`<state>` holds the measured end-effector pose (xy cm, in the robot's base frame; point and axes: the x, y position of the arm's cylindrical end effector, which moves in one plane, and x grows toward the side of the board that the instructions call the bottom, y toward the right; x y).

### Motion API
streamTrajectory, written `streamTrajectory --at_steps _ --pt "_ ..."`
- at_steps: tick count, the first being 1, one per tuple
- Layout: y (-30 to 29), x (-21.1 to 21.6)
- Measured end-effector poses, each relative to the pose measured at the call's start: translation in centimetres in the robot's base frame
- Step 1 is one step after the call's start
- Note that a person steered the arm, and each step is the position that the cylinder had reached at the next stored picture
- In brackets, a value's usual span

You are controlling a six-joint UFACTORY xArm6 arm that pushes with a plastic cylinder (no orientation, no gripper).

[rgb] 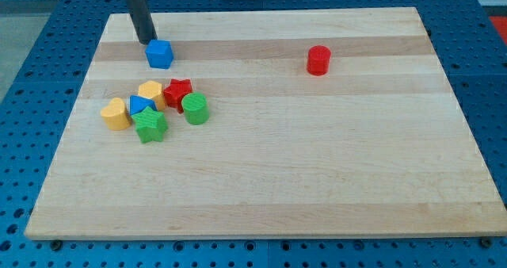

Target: Slide the blue cube towards the red circle

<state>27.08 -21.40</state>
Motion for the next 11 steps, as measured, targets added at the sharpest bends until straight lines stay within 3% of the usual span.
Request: streamTrajectory --at_steps 3,9,11 --pt "1.1 4.3" --pt "16.8 10.2" --pt "15.2 10.0"
